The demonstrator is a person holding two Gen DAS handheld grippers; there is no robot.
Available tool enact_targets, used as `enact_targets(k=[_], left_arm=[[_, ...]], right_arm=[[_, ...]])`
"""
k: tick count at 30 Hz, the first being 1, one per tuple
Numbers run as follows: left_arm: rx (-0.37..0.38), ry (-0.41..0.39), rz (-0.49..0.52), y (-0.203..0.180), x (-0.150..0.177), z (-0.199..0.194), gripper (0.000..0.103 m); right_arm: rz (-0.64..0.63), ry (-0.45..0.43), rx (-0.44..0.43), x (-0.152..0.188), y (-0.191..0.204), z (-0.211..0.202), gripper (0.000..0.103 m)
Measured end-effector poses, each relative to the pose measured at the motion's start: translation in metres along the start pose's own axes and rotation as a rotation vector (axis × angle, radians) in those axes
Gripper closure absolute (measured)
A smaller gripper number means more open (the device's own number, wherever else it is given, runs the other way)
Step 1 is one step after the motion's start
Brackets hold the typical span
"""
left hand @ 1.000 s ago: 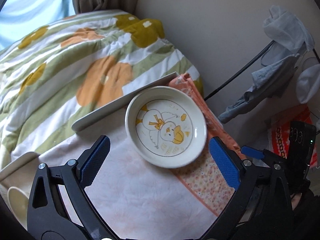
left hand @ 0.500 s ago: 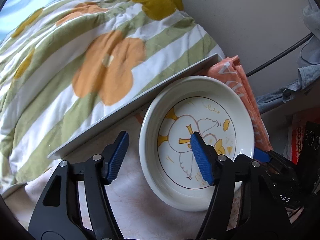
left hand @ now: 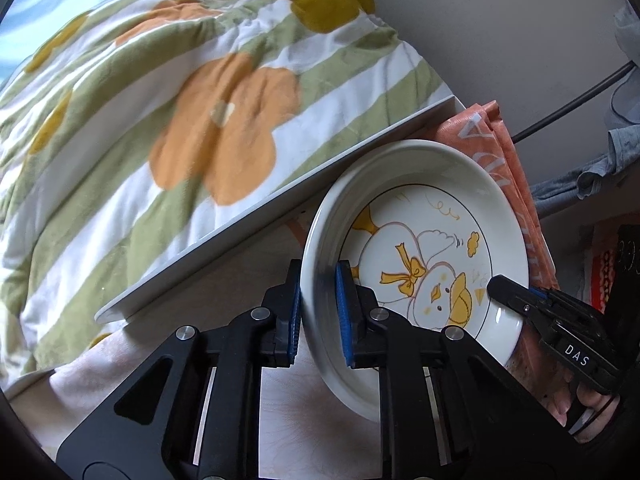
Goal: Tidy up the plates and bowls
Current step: 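Close the left gripper on the small duck plate rim while the right gripper grips it too, then carry the small duck plate with both grippers and lower it onto the white plate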
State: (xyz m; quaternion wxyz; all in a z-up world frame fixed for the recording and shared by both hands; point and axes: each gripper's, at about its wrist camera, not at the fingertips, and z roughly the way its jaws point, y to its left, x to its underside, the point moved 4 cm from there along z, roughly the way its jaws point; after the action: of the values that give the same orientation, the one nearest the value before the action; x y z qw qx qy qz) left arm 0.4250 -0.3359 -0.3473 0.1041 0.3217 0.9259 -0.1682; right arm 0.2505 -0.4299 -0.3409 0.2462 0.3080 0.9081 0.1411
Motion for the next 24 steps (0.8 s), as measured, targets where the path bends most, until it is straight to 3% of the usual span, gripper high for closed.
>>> enact_targets(k=[7,15,24], left_arm=[[-0.017,-0.057,-0.009,-0.006,-0.002,-0.03,0.089],[-0.053,-0.15,-0.055,-0.019,0.015,-0.095,0.089],[-0.03,-0.268,-0.121,-0.024,0.088,-0.187,0.089]], right_arm=[[-0.03,-0.011,-0.032,-0.007,0.006,-0.015,0.09],[-0.107,-0.049,-0.071,-0.019,0.028,-0.058,0.09],[-0.196,-0.077,-0.098,0.019,0.072,-0.12,0.09]])
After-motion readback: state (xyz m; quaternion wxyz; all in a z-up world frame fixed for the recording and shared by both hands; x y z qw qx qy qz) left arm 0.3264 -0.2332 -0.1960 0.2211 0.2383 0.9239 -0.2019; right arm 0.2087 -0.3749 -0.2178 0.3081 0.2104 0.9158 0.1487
